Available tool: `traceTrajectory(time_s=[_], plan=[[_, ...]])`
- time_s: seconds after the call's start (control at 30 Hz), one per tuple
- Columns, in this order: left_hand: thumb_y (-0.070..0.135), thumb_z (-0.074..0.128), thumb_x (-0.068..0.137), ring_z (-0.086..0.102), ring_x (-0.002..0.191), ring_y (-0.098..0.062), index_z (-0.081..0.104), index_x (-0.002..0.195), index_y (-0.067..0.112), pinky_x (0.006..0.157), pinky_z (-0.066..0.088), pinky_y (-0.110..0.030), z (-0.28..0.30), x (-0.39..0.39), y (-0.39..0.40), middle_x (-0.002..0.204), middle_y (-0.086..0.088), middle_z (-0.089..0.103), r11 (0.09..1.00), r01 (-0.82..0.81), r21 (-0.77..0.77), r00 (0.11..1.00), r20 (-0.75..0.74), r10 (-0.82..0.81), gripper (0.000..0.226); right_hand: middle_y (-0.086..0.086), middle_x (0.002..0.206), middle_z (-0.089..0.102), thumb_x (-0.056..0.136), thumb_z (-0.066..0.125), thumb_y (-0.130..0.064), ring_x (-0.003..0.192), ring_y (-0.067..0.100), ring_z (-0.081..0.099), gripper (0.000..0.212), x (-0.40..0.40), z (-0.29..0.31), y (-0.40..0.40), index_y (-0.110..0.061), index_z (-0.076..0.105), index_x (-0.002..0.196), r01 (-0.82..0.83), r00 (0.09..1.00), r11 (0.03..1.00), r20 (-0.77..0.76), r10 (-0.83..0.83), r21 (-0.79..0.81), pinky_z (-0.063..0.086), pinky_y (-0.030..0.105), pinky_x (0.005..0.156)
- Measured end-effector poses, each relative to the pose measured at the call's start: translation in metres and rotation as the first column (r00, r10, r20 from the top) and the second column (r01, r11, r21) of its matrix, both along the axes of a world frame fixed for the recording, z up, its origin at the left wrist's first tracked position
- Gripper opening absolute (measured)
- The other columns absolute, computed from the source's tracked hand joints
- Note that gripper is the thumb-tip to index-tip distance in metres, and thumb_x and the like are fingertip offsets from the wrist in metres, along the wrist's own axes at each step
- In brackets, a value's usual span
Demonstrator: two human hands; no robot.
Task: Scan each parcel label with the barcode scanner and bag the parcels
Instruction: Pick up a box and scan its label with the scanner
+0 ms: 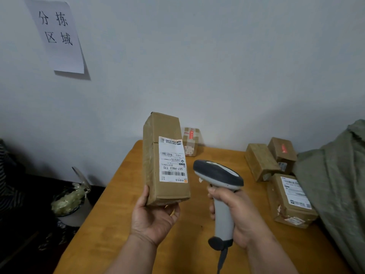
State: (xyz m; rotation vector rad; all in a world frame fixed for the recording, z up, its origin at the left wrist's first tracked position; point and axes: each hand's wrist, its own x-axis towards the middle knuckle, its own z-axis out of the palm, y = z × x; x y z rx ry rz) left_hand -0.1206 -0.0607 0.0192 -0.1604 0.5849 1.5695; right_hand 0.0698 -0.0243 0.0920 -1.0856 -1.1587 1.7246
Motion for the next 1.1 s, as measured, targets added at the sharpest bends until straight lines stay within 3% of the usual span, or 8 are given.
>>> traceTrajectory(time_s=[0.07, 0.23, 0.57, 0.73, 0.93, 1.1], plan=[[0.049, 0.069, 0.074, 0.050, 0.129, -0.039, 0.076, 0.111, 0.013, 0.088, 0.045, -0.046, -0.001, -0.001, 0.000, 0.130, -0.019, 0.064, 1.000, 0.000, 0.012, 1.000, 0.010, 0.000, 0.052, 0.009, 0.072, 0.064, 0.078, 0.078, -0.010, 0.057, 0.018, 0.060, 0.016, -0.001, 0.002, -0.002, -0.005, 0.072, 0.092, -0.019, 1.000, 1.000, 0.010, 0.019, -0.004, 0.048, 0.031, 0.052], [0.048, 0.070, 0.075, 0.053, 0.125, -0.039, 0.067, 0.126, 0.015, 0.086, 0.048, -0.049, -0.003, -0.001, 0.001, 0.131, -0.018, 0.064, 0.999, 0.002, 0.033, 1.000, 0.020, -0.003, 0.061, 0.008, 0.070, 0.063, 0.063, 0.078, -0.024, 0.058, 0.018, 0.060, 0.040, -0.003, 0.010, -0.009, -0.003, 0.070, 0.096, -0.047, 0.998, 0.999, 0.041, 0.046, 0.026, 0.048, 0.031, 0.053], [0.045, 0.070, 0.075, 0.049, 0.131, -0.037, 0.071, 0.119, 0.012, 0.088, 0.046, -0.047, -0.006, 0.002, 0.000, 0.131, -0.018, 0.064, 0.999, -0.034, 0.032, 0.998, 0.056, 0.032, 0.054, 0.010, 0.070, 0.062, 0.064, 0.078, -0.024, 0.057, 0.018, 0.059, 0.033, -0.007, 0.017, -0.013, -0.005, 0.070, 0.090, -0.075, 0.997, 0.996, 0.034, 0.073, 0.043, 0.048, 0.032, 0.053], [0.043, 0.071, 0.075, 0.051, 0.128, -0.035, 0.079, 0.104, 0.010, 0.091, 0.046, -0.047, -0.006, 0.001, 0.000, 0.129, -0.017, 0.065, 0.998, -0.035, 0.048, 0.997, 0.071, 0.032, 0.045, 0.010, 0.069, 0.061, 0.064, 0.078, -0.024, 0.056, 0.018, 0.058, 0.028, -0.010, 0.018, -0.012, -0.007, 0.070, 0.085, -0.074, 0.997, 0.997, 0.038, 0.073, 0.034, 0.048, 0.032, 0.052], [0.042, 0.071, 0.073, 0.048, 0.132, -0.034, 0.073, 0.115, 0.013, 0.103, 0.038, -0.046, -0.005, -0.001, 0.003, 0.132, -0.016, 0.063, 0.998, -0.040, 0.040, 0.996, 0.082, 0.037, 0.050, 0.010, 0.067, 0.060, 0.063, 0.078, -0.024, 0.054, 0.018, 0.058, 0.021, -0.012, 0.017, -0.010, -0.009, 0.070, 0.076, -0.070, 0.997, 0.997, 0.035, 0.069, 0.018, 0.047, 0.032, 0.051], [0.042, 0.071, 0.074, 0.055, 0.122, -0.035, 0.075, 0.111, 0.012, 0.097, 0.041, -0.046, -0.006, -0.001, 0.003, 0.130, -0.016, 0.065, 0.999, -0.032, 0.035, 0.997, 0.072, 0.030, 0.048, 0.010, 0.067, 0.060, 0.064, 0.078, -0.023, 0.054, 0.018, 0.057, 0.025, -0.014, 0.018, -0.007, -0.007, 0.069, 0.080, -0.074, 0.997, 0.997, 0.023, 0.074, 0.019, 0.047, 0.032, 0.051]])
